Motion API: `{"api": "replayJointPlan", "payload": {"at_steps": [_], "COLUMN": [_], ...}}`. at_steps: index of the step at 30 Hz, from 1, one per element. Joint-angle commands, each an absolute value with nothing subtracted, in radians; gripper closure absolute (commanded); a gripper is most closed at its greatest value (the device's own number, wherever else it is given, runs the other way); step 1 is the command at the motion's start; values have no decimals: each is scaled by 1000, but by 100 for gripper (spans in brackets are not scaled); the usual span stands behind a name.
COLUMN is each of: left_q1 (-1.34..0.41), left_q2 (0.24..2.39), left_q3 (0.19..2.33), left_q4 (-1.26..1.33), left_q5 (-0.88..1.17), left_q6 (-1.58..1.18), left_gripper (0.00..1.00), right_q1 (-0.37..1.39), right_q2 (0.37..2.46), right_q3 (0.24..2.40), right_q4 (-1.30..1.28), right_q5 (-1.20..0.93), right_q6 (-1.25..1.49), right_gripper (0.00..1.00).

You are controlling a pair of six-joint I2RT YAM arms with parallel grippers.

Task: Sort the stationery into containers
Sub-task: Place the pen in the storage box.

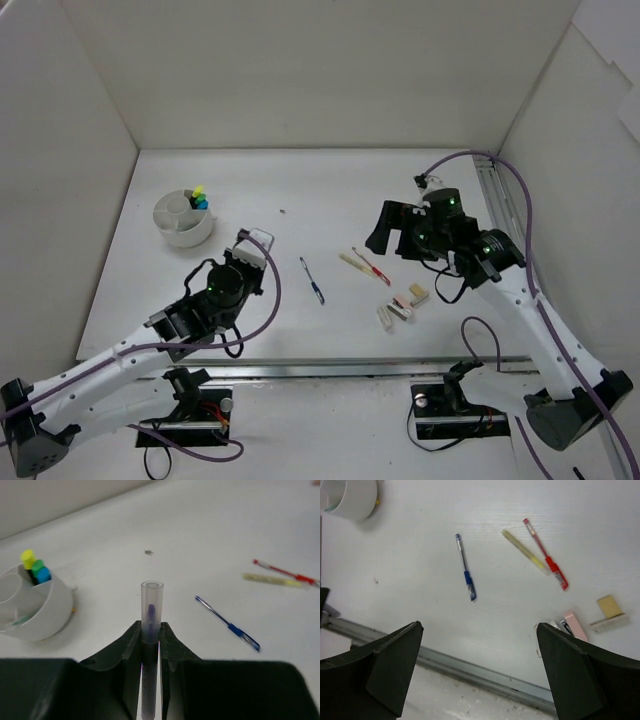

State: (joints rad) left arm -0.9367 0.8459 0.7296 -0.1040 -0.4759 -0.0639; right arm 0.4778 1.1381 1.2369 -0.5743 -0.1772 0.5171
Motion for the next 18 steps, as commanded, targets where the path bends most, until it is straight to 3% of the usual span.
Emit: {"api": "replayJointPlan", "payload": {"at_steps": [1,5,11,18], "left_q1": [-821,-579,-258,-112], "left_q2": [812,851,1035,1239], "left_q3": [713,681,741,834], "left_q4": [138,379,535,630], "left_q5": [-558,-488,-234,-89], "left_q6": [-36,54,20,-55], "left_gripper": [100,100,100,100], "right_q1": [466,439,400,354], "right_q2": [1085,1088,1135,1158], "right_q3": [1149,1134,1141,1144], "right_q4": [-479,-448,-436,-430], "right_q5": [26,8,-38,-46], "right_q6": [541,506,456,407], "right_gripper": [4,3,3,2]}}
